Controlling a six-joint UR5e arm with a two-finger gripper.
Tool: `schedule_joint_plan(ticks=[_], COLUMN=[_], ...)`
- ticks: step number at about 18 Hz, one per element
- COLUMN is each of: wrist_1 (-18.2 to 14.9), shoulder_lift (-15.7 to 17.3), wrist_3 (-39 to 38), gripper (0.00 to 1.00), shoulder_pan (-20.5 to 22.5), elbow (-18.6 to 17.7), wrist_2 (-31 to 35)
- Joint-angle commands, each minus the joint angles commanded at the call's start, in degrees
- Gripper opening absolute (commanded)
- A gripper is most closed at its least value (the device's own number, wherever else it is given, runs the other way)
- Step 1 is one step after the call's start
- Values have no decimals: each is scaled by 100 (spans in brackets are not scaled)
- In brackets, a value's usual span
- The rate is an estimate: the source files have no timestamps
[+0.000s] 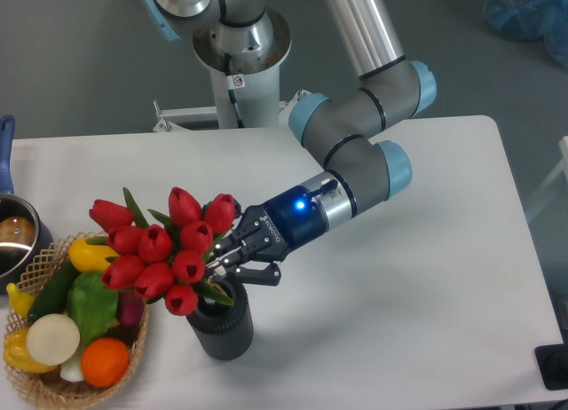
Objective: Insert the flowers into the vase
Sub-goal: 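Push the bouquet further down into the vase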
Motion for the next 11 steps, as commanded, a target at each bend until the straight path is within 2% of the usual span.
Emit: schedule_joint_plan(ticks=[11], wrist_1=[0], shoulder_lift=[-325], wrist_3=[211], gripper=[9], shoulder_pan=[0], elbow=[-114], wrist_2=[-9])
